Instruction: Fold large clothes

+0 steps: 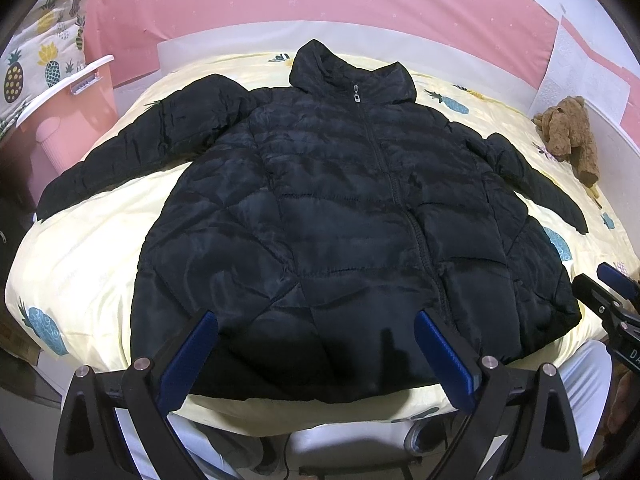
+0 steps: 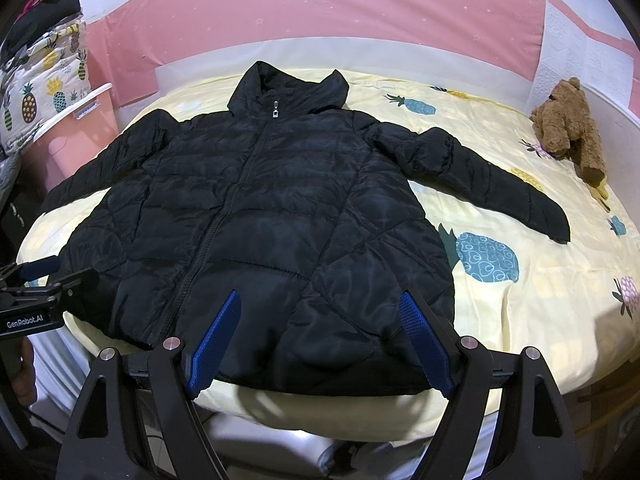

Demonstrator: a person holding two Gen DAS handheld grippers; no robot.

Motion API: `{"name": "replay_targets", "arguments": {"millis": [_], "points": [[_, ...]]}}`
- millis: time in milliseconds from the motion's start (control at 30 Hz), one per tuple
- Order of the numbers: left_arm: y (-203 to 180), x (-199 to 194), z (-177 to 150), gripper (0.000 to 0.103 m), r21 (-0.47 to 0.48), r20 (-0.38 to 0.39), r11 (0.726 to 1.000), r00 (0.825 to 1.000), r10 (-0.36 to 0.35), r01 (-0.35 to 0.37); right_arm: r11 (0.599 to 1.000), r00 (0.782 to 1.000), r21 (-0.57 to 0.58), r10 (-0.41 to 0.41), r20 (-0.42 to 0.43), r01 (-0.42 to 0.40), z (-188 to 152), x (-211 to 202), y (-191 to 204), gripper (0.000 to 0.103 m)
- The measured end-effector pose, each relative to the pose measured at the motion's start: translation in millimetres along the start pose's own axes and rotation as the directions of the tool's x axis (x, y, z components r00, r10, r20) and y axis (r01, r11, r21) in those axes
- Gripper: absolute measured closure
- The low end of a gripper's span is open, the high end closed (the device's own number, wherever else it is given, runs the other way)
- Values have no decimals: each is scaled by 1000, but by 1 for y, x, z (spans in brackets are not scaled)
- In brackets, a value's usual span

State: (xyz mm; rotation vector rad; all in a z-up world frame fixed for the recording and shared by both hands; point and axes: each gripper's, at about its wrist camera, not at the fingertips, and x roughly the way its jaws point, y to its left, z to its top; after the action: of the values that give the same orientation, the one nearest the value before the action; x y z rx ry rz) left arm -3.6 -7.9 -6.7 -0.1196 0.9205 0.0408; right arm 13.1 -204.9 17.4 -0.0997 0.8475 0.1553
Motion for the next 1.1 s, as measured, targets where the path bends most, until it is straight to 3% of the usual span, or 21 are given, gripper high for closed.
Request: {"name": "replay_targets", "arguments": {"millis": [433, 700, 900, 1100], "points": [[6, 7, 5, 4, -5, 1, 1000, 1000, 15, -15, 1000, 1000, -10, 1, -8, -1, 6, 11, 5, 22], [26, 30, 28, 4, -13, 7, 999, 999, 51, -51, 998, 999, -41, 39, -17, -40, 29, 43, 12, 22], [69, 57, 55, 4, -80, 15, 993, 996, 89, -88, 991, 996, -100, 91, -14, -92, 58, 77, 32, 22], [136, 82, 81, 7, -183, 42, 968, 982, 184, -173, 978, 991, -161, 130, -36, -134, 85, 114, 56, 22]]}}
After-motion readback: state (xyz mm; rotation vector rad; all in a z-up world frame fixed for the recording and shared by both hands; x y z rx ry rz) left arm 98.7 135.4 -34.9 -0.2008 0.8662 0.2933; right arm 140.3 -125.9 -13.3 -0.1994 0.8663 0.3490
